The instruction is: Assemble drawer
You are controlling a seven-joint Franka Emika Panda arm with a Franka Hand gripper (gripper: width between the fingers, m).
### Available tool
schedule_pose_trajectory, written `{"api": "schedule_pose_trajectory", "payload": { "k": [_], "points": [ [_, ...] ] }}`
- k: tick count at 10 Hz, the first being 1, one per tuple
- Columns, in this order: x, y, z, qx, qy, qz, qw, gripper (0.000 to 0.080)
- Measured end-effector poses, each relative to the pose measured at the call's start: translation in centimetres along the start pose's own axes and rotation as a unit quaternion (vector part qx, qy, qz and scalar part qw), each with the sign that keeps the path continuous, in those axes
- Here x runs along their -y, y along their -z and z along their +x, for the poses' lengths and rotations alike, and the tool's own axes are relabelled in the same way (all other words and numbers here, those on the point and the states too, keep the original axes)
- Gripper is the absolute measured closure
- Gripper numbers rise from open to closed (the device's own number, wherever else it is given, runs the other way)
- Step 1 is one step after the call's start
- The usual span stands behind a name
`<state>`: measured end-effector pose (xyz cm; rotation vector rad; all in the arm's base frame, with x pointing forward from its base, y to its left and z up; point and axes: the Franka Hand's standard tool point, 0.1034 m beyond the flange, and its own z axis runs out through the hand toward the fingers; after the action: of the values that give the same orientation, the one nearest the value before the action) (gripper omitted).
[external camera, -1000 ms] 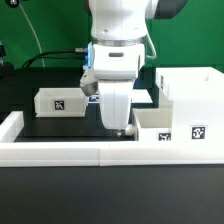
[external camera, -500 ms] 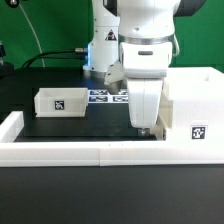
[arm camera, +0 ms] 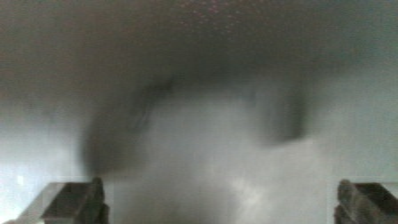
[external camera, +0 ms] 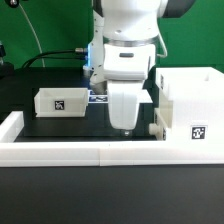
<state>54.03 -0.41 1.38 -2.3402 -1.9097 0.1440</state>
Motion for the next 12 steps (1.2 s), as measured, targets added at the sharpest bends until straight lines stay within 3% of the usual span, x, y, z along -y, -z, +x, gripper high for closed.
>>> {"api": "schedule_pose_trajectory", "payload": {
  "k": [3, 6, 7, 12],
  "points": [
    [1.0, -0.2, -2.0, -0.002, -0.013, -0.005, 1.000, 0.0151],
    [3.3, 1.4, -4.6, -0.005, -0.049, -0.041, 0.998, 0.0151],
    [4.1, 1.2, -5.1, -0.006, -0.066, -0.047, 0.997, 0.0151],
    [4.0, 1.1, -5.2, -0.012, -0.135, -0.043, 0.990, 0.0151]
  ]
}}
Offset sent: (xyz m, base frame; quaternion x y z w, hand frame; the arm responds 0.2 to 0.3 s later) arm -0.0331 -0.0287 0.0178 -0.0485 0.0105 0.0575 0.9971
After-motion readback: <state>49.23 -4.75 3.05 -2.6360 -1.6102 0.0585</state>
